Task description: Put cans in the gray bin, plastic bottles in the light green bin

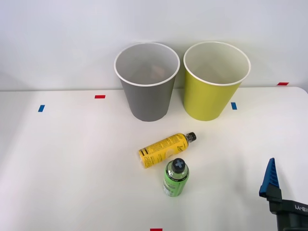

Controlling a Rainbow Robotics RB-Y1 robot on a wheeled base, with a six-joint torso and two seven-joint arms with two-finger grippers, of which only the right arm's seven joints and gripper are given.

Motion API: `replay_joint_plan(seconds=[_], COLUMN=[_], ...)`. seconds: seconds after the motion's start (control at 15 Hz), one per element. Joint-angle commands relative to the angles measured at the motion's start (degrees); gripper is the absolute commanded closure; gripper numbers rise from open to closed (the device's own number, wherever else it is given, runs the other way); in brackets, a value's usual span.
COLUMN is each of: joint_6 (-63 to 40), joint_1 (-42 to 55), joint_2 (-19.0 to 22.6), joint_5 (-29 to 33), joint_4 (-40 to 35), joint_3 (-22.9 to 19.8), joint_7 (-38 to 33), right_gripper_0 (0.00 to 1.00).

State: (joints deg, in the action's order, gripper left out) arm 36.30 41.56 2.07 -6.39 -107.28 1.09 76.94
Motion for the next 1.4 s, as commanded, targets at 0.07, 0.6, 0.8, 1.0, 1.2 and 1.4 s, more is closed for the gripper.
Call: replay_joint_plan(seconds=[0.07, 0.6, 0.8, 1.0, 1.2, 1.4], joint_6=[1.1, 10.6, 11.9, 13.6, 14.5, 14.6], joint_1=[0.8, 4.8, 8.7, 12.7, 16.5, 18.4], joint_2=[-1.9, 0.7, 3.3, 3.4, 3.3, 3.3], joint_5=[5.7, 12.5, 13.5, 13.5, 13.1, 12.5], joint_4=[0.0, 6.2, 6.1, 6.1, 6.1, 6.1], joint_3=[-0.5, 3.0, 5.3, 6.8, 8.7, 10.3], joint_7=[-1.9, -7.9, -4.0, 2.9, 8.1, 11.8], right_gripper_0=[0.00, 0.00, 0.00, 0.00, 0.00, 0.00])
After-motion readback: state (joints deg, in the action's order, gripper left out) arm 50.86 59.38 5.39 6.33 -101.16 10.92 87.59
